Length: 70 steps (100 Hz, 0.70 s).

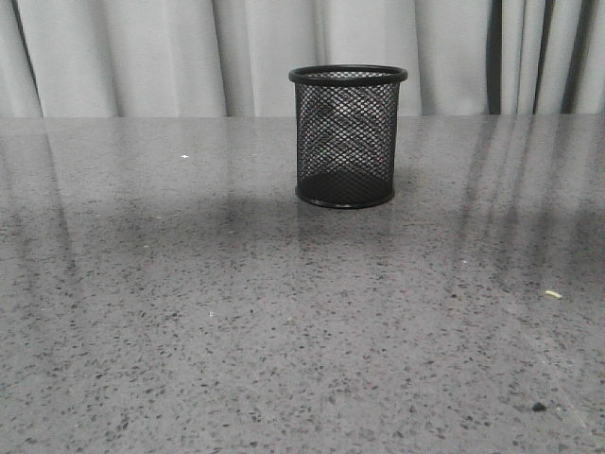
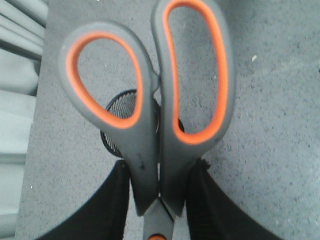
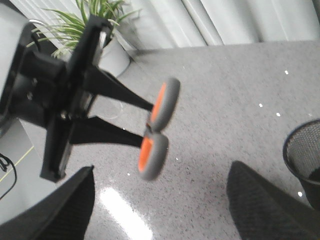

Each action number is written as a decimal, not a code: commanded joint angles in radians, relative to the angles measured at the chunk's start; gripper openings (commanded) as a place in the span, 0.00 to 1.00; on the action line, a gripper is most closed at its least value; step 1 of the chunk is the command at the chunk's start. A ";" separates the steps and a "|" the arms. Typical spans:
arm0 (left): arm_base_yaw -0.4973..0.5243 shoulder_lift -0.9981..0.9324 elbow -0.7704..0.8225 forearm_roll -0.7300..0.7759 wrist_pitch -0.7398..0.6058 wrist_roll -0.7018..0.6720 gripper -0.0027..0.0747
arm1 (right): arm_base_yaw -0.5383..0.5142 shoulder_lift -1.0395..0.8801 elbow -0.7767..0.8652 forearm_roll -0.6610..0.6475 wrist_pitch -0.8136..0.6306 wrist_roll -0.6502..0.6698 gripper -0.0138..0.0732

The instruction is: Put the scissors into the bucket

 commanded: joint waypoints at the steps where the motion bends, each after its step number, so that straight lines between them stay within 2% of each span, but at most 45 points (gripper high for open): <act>1: -0.036 -0.034 -0.034 -0.047 -0.090 -0.037 0.01 | -0.002 0.024 -0.065 0.070 -0.010 -0.017 0.73; 21: -0.091 -0.034 -0.034 -0.047 -0.125 -0.037 0.01 | -0.002 0.110 -0.105 0.115 0.057 -0.017 0.73; 39: -0.094 -0.034 -0.034 -0.049 -0.156 -0.037 0.01 | -0.002 0.176 -0.141 0.135 0.112 -0.017 0.73; 46: -0.094 -0.034 -0.034 -0.049 -0.156 -0.037 0.01 | -0.002 0.186 -0.149 0.135 0.100 -0.017 0.69; 53: -0.094 -0.034 -0.034 -0.049 -0.160 -0.037 0.01 | -0.002 0.193 -0.149 0.135 0.095 -0.018 0.58; 66: -0.094 -0.034 -0.034 -0.055 -0.176 -0.037 0.02 | -0.002 0.200 -0.149 0.137 0.104 -0.043 0.23; 70: -0.094 -0.034 -0.034 -0.062 -0.176 -0.037 0.05 | -0.002 0.201 -0.149 0.137 0.104 -0.050 0.12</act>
